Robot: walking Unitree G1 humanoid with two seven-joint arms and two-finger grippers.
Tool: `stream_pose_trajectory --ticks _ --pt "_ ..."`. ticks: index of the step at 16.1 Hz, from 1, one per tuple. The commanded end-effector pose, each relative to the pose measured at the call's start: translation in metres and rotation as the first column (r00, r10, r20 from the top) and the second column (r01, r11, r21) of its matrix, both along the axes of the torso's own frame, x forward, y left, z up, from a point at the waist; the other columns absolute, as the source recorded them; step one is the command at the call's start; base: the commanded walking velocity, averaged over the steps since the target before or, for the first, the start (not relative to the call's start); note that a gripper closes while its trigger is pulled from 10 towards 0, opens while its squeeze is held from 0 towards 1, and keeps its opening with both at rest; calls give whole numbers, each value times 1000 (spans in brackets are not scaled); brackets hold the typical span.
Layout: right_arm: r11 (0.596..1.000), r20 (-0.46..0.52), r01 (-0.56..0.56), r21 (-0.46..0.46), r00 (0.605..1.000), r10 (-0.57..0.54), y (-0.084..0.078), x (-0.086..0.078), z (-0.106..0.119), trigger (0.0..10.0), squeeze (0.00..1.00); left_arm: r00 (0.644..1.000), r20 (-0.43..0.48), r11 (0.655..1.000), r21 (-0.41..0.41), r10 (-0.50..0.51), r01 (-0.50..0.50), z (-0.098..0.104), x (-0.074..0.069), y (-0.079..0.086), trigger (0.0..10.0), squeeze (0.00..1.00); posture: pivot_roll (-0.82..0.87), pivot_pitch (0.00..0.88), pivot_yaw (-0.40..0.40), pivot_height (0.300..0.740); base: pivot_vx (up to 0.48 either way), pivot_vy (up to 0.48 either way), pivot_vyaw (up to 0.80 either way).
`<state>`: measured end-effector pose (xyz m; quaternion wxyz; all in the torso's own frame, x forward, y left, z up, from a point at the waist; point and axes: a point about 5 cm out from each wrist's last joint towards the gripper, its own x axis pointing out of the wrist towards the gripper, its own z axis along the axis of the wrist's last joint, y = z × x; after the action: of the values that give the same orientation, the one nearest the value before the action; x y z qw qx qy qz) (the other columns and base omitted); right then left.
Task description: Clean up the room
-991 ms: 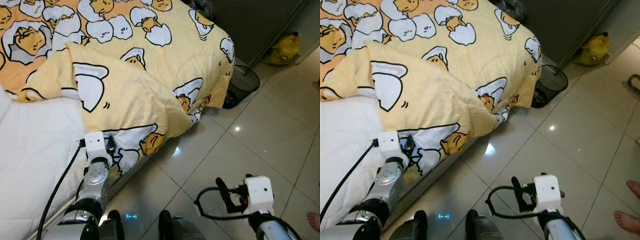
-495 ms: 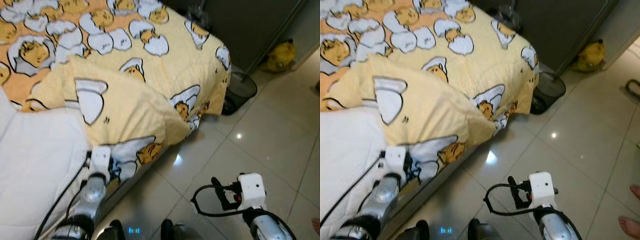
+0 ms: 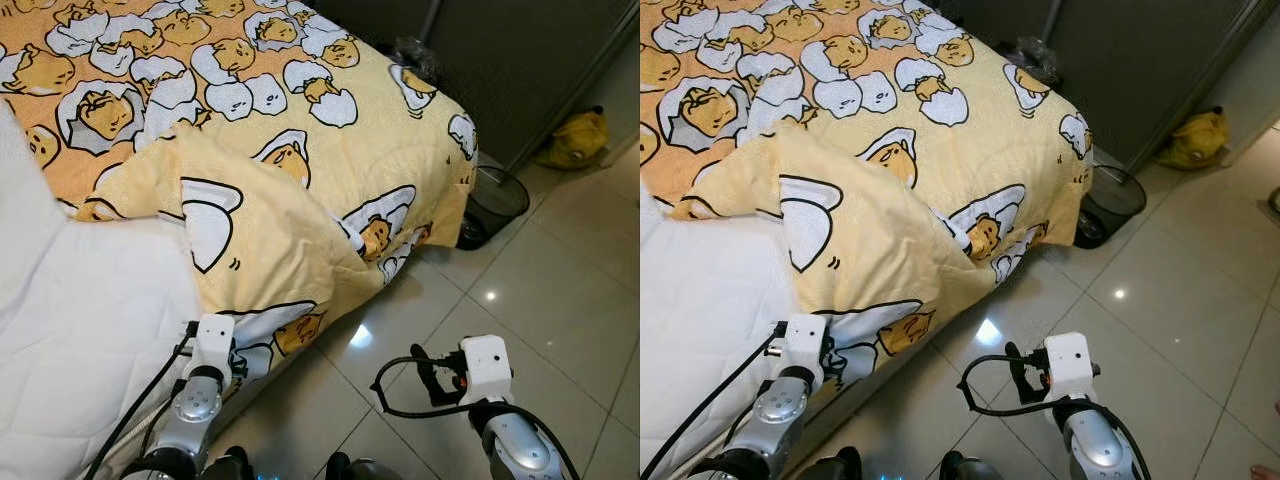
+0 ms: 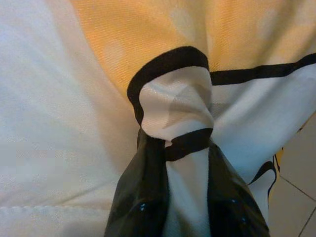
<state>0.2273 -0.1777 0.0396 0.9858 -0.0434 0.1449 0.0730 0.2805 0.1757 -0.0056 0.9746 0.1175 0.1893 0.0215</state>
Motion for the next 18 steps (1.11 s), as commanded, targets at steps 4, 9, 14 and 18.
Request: stream_pose_trajectory --ticks 4,9,14,18 --pt "1000 -17 20 -13 1000 -21 -6 -5 -7 10000 0 955 -286 997 -16 -83 82 -56 -66 -12 0 0 53 181 -121 740 0 0 0" --pt "1000 -28 10 -14 1000 -10 -5 0 -12 10000 0 864 -301 914 -82 -403 398 -64 -89 -51 0 0 77 166 -115 740 0 0 0" --pt "1000 -33 11 -15 999 -11 -4 2 -16 10000 0 822 -266 864 -141 -503 483 -60 -89 -73 10000 0 83 162 -105 740 0 0 0" --pt "1000 -31 12 -15 999 -12 -4 2 -18 10000 0 870 -257 905 -186 -421 383 -58 -83 -66 10000 0 79 162 -104 740 -190 0 0"
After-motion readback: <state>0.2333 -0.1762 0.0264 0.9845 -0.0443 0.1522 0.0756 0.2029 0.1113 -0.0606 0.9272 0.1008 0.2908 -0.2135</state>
